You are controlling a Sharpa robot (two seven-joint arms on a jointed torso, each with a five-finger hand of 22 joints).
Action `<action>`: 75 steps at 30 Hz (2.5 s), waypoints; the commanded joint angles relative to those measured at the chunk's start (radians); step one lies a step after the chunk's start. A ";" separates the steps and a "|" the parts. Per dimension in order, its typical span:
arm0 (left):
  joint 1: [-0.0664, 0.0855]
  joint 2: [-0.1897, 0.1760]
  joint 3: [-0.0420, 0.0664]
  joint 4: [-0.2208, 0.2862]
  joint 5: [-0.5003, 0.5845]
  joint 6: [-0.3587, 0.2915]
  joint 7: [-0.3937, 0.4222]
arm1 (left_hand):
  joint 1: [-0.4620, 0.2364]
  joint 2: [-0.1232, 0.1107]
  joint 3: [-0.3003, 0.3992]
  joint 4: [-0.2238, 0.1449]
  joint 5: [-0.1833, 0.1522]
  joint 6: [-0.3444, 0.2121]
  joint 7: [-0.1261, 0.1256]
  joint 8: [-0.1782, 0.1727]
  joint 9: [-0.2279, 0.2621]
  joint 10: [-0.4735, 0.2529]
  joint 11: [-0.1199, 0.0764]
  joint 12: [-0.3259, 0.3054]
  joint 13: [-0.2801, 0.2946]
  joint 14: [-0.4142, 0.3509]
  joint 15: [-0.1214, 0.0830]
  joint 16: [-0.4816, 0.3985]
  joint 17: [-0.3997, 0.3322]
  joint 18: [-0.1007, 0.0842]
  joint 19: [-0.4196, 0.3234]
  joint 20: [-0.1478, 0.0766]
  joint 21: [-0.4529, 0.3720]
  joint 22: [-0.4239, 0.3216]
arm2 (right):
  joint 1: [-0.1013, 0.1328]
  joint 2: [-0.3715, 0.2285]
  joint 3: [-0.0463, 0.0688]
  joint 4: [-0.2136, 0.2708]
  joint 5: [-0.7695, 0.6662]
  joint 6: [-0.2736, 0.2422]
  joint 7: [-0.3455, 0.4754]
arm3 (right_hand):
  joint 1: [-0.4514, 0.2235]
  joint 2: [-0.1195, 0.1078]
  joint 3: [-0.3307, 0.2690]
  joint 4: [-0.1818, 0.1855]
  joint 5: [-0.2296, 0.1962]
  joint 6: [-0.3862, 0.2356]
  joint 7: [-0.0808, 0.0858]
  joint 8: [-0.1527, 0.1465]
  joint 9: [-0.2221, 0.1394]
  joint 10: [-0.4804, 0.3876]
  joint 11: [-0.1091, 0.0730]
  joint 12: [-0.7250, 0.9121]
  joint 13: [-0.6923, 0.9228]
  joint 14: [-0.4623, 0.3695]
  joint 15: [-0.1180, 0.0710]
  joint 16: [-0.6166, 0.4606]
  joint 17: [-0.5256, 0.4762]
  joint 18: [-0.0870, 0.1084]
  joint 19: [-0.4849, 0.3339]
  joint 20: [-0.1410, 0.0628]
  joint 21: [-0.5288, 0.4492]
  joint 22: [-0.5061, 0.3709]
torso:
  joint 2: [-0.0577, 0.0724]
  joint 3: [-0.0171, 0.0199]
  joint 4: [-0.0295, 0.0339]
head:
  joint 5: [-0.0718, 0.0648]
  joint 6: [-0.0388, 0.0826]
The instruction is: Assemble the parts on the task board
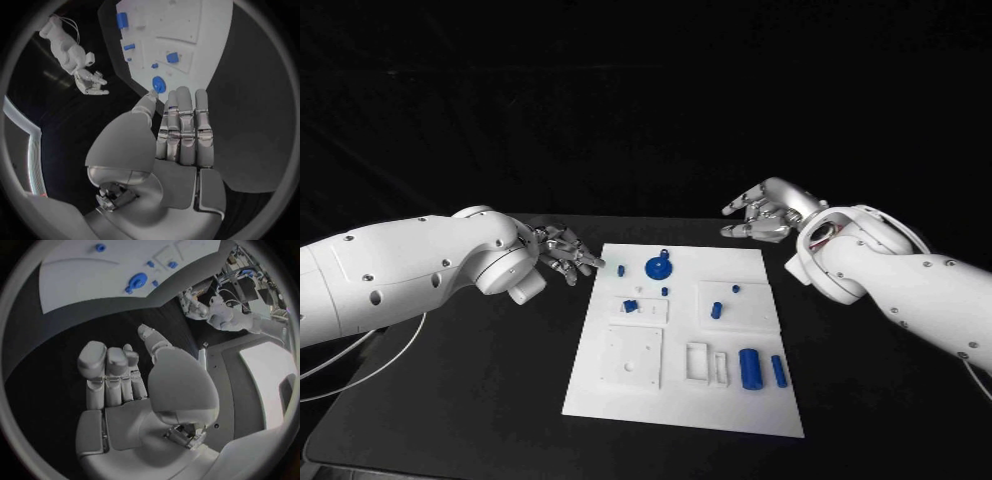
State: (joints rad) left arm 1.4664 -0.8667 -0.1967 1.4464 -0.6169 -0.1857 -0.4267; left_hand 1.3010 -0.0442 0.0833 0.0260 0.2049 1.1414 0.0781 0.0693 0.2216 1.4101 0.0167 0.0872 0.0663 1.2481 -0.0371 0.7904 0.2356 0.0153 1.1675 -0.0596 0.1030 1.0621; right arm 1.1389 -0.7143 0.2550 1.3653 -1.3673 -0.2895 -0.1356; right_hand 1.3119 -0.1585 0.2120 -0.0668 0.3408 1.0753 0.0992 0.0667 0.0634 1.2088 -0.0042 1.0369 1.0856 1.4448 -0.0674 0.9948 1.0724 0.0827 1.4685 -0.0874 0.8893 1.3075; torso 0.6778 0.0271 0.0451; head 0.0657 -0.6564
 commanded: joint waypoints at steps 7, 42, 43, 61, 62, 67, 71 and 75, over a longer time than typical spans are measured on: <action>0.005 -0.006 -0.004 0.003 0.244 -0.224 0.265 | 0.035 -0.008 0.038 -0.006 0.006 0.011 0.009 -0.004 -0.109 -0.045 0.014 -0.023 -0.003 0.054 0.024 -0.227 -0.050 -0.001 0.006 0.026 -0.036 -0.185 | -0.003 0.140 -0.067 -0.028 -0.210 0.178 0.032 | -0.014 0.012 0.018 -0.034 -0.005 0.014 0.001 -0.005 -0.001 0.015 0.001 0.018 0.027 0.006 -0.004 0.017 0.018 0.003 0.020 -0.002 0.024 0.112 | 0.000 -0.0075 0.0167 | 0.010 0.010; 0.005 0.023 -0.007 0.032 0.361 -0.371 0.414 | 0.043 -0.014 0.036 -0.010 0.009 0.018 0.006 -0.003 -0.124 -0.036 0.012 -0.024 -0.003 0.071 0.020 -0.265 -0.008 -0.005 0.025 0.022 -0.030 -0.271 | 0.000 0.320 -0.163 -0.155 -0.312 0.269 0.015 | -0.038 0.023 0.028 -0.072 0.004 0.006 0.003 -0.005 -0.001 0.026 0.003 0.043 0.057 0.008 -0.003 0.039 0.042 0.004 0.018 -0.001 0.050 0.115 | 0.010 -0.0364 0.0674 | -0.017 0.009; 0.005 0.023 -0.007 0.033 0.362 -0.371 0.415 | 0.043 -0.014 0.036 -0.010 0.009 0.018 0.006 -0.003 -0.124 -0.036 0.012 -0.024 -0.003 0.071 0.020 -0.265 -0.008 -0.005 0.025 0.022 -0.030 -0.271 | 0.000 0.322 -0.164 -0.158 -0.314 0.268 0.014 | -0.038 0.023 0.028 -0.072 0.004 0.006 0.003 -0.005 -0.001 0.026 0.003 0.043 0.057 0.008 -0.003 0.039 0.042 0.004 0.018 -0.001 0.050 0.115 | 0.010 -0.0367 0.0681 | -0.017 0.009; 0.006 0.029 -0.007 0.031 0.368 -0.358 0.409 | 0.035 -0.014 0.036 -0.015 0.009 0.015 0.007 -0.004 -0.126 -0.037 0.013 -0.024 -0.003 0.070 0.020 -0.268 -0.003 -0.005 0.024 0.022 -0.030 -0.274 | -0.002 0.332 -0.181 -0.177 -0.336 0.261 0.006 | -0.041 0.021 0.025 -0.077 0.001 0.013 0.001 -0.005 0.000 0.023 0.002 0.039 0.054 0.008 -0.003 0.038 0.044 0.005 0.017 -0.001 0.049 0.114 | 0.013 -0.0408 0.0708 | -0.021 0.003; 0.006 0.029 -0.007 0.031 0.368 -0.357 0.408 | 0.035 -0.014 0.036 -0.015 0.009 0.015 0.007 -0.004 -0.126 -0.037 0.013 -0.024 -0.003 0.070 0.020 -0.268 -0.003 -0.005 0.024 0.022 -0.030 -0.274 | -0.003 0.332 -0.181 -0.176 -0.337 0.262 0.007 | -0.041 0.022 0.025 -0.077 0.001 0.016 0.000 -0.004 0.000 0.023 0.001 0.039 0.054 0.008 -0.003 0.038 0.043 0.005 0.017 -0.001 0.049 0.114 | 0.013 -0.0408 0.0705 | -0.020 0.002; 0.006 0.028 -0.007 0.030 0.368 -0.353 0.403 | 0.035 -0.014 0.036 -0.015 0.009 0.015 0.007 -0.004 -0.126 -0.037 0.013 -0.024 -0.003 0.070 0.020 -0.268 -0.003 -0.005 0.024 0.022 -0.030 -0.274 | -0.004 0.330 -0.183 -0.171 -0.337 0.264 0.010 | -0.042 0.023 0.024 -0.077 -0.003 0.025 -0.003 -0.005 0.000 0.024 0.000 0.040 0.055 0.008 -0.004 0.038 0.044 0.004 0.017 -0.002 0.050 0.114 | 0.013 -0.0411 0.0699 | -0.018 0.000; 0.006 0.028 -0.007 0.030 0.368 -0.351 0.401 | 0.035 -0.014 0.036 -0.015 0.009 0.015 0.007 -0.004 -0.126 -0.037 0.013 -0.024 -0.003 0.070 0.020 -0.268 -0.003 -0.005 0.024 0.022 -0.030 -0.274 | -0.004 0.330 -0.184 -0.170 -0.338 0.265 0.010 | -0.041 0.026 0.026 -0.077 -0.010 0.041 -0.008 -0.005 0.000 0.026 -0.003 0.042 0.057 0.009 -0.007 0.038 0.045 0.003 0.017 -0.003 0.051 0.114 | 0.013 -0.0420 0.0702 | -0.018 -0.001; 0.006 0.028 -0.007 0.030 0.368 -0.350 0.399 | 0.035 -0.013 0.037 -0.018 0.008 0.014 0.008 -0.003 -0.126 -0.038 0.013 -0.024 -0.003 0.070 0.021 -0.270 -0.002 -0.005 0.024 0.023 -0.030 -0.276 | -0.006 0.331 -0.185 -0.171 -0.339 0.268 0.010 | -0.040 0.029 0.027 -0.079 -0.016 0.063 -0.014 -0.004 0.002 0.026 -0.006 0.041 0.057 0.009 -0.009 0.037 0.045 0.002 0.017 -0.006 0.053 0.115 | 0.013 -0.0424 0.0711 | -0.018 -0.003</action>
State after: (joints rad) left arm 1.4687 -0.8403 -0.2041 1.4754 -0.2556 -0.5430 -0.0321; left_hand 1.3342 -0.0607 0.1196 0.0146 0.2121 1.1521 0.0817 0.0666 0.0964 1.3720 0.0305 0.0666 0.0641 1.3131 -0.0160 0.5256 0.2332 0.0153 1.1865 -0.0394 0.0672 0.7875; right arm 1.1346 -0.3843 0.0706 1.1932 -1.6910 -0.0364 -0.1270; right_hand 1.2768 -0.1317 0.2404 -0.1396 0.3292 1.1339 0.0863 0.0667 0.0639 1.2332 -0.0037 1.0763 1.1414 1.4508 -0.0733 1.0301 1.1163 0.0818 1.4685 -0.0874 0.9393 1.3073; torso 0.6906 -0.0144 0.1154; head 0.0475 -0.6573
